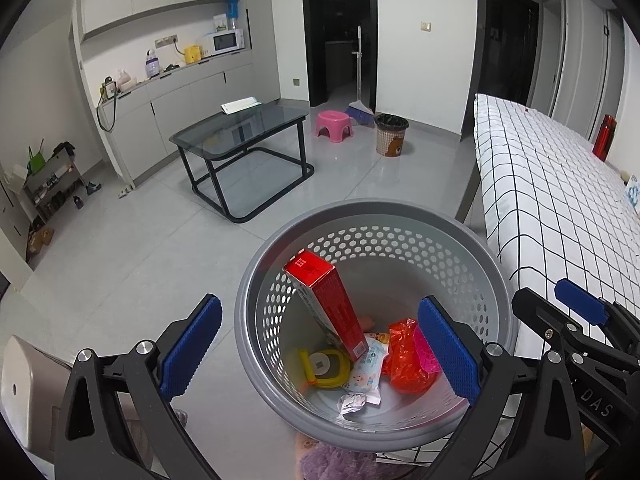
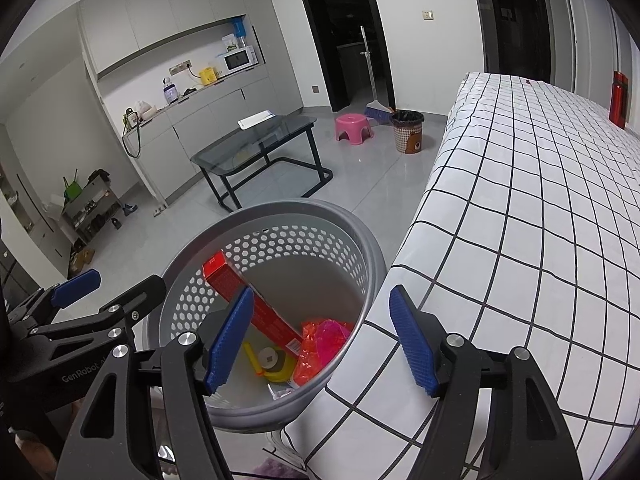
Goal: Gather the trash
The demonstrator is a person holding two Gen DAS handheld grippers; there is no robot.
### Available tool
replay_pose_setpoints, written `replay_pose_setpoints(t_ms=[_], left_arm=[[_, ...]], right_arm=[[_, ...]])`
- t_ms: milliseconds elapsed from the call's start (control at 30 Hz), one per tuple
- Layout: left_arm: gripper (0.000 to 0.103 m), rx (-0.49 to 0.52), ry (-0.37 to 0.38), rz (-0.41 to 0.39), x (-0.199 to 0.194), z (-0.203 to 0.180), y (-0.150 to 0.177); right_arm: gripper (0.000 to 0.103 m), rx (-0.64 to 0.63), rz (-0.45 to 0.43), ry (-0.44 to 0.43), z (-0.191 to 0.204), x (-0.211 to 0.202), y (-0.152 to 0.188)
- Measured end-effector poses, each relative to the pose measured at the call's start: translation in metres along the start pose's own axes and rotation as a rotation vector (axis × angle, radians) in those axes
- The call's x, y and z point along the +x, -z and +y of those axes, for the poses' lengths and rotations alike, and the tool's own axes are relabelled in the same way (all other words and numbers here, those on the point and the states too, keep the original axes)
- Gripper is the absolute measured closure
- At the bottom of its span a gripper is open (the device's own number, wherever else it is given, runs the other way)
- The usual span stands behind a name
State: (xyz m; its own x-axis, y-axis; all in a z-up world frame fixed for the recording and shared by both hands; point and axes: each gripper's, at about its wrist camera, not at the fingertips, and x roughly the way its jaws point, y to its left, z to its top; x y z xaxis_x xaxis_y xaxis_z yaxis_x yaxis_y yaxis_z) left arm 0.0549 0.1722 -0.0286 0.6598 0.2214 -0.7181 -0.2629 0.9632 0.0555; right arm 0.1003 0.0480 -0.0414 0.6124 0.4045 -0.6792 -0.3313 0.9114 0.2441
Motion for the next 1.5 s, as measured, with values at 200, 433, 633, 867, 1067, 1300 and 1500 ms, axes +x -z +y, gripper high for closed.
replay_pose_setpoints(t_ms=[200,433,633,867,1067,1300,1500], left_arm=[[0.006,-0.004,-0.002,0.01,0.0025,0.0012,0.0008],[0.006,-0.005,-0.007,0.016,0.0043,0.0014,0.0018],[0.006,-0.009,-0.012,0.018,0.0049,0.0016,0.0035],[0.006,-0.026,-0.014,0.019,0.005,0.004,0.0041],[0.006,-0.027,-0.014,0.015,0.0041,0.0046,0.005],[0.006,-0.016,-0.011,0.008,0.002,0.0019,0.0042],[0.006,-0.017,-0.015,0.01,0.0018,0.002,0.0046]], right_arm=[[0.035,-0.002,0.003,0.001,0.0015,0.0012,0.0006],[0.035,-0.004,0.008,0.002,0.0021,0.0019,0.0016],[0.035,-0.007,0.009,0.003,0.0026,0.0025,0.0031],[0.035,-0.008,0.008,0.004,0.0028,0.0021,0.0027],[0.035,-0.011,0.008,0.005,0.0022,0.0026,0.0037],[0.035,-0.01,0.009,0.005,0.0023,0.003,0.003],[0.035,-0.01,0.008,0.005,0.0023,0.0029,0.0029]])
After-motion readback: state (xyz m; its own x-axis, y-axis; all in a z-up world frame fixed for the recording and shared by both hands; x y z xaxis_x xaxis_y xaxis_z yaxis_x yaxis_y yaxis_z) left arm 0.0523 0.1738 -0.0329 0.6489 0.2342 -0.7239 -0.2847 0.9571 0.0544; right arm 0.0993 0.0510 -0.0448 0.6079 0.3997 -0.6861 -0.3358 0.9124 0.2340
